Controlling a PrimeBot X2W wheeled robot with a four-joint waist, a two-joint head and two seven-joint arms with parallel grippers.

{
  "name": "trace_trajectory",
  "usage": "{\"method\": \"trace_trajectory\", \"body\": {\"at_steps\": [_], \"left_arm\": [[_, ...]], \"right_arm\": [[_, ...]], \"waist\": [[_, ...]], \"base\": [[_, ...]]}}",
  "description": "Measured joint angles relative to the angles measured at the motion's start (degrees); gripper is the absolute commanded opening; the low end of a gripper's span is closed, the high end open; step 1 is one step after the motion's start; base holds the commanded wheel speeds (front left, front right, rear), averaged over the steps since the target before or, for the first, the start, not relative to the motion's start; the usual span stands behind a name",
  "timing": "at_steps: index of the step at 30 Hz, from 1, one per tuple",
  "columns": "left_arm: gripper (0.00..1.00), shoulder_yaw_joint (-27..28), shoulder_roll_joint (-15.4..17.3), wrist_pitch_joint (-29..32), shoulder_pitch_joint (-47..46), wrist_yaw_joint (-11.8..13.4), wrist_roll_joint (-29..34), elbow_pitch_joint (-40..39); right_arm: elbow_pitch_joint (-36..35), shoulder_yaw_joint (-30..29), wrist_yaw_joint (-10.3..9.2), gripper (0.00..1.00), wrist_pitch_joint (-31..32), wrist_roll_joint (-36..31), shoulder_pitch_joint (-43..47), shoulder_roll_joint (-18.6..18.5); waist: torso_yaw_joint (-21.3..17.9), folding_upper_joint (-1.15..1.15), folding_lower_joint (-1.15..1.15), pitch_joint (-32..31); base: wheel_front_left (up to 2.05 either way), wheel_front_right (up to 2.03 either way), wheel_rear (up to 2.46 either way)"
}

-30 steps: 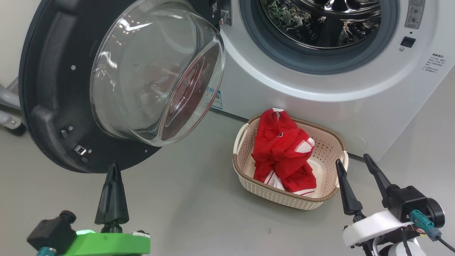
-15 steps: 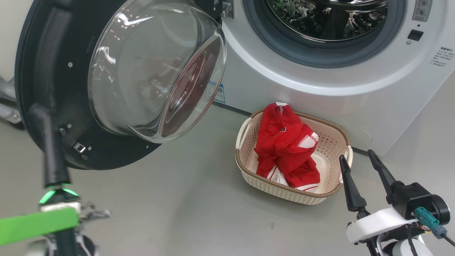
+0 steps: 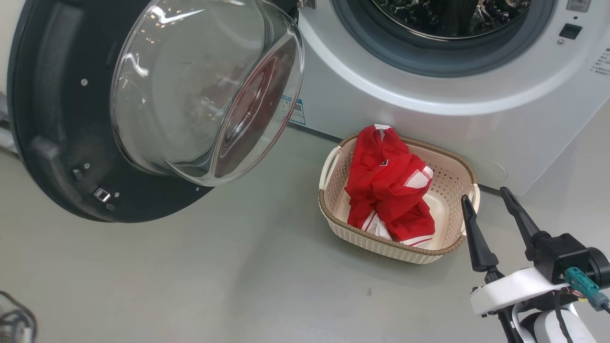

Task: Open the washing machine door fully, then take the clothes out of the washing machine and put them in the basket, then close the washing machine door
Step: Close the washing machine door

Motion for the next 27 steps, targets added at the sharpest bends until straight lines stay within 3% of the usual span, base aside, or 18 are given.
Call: {"method": "trace_trajectory", "body": {"at_steps": [5,10,15,27], "left_arm": [[0.0,3.39,5.22,3.98,-4.14,3.98,-4.35,7.89],[0.0,3.2,10.29,9.62,-6.81,7.61,-5.73,14.28],[0.0,0.57,13.9,15.77,-8.39,8.4,-7.79,18.95],[0.0,-6.03,17.74,25.82,-9.37,8.49,-7.78,26.35]], "right_arm": [[-0.1,0.34,0.3,1.0,0.56,0.0,-0.43,-0.09],[-0.15,0.45,0.53,1.0,0.67,0.0,-1.14,-0.21],[-0.29,0.43,0.63,1.0,1.07,0.0,-1.29,-0.48],[-0.34,-0.04,0.62,1.0,1.07,0.03,-1.38,-0.78]], "waist": [[-0.73,0.0,0.0,0.77],[-1.85,0.0,0.0,1.23],[-2.8,0.0,0.0,1.8],[-3.74,0.0,0.0,2.18]], "base": [[0.0,0.0,0.0],[0.0,0.0,0.0],[0.0,0.0,0.0],[0.0,0.0,0.0]]}}
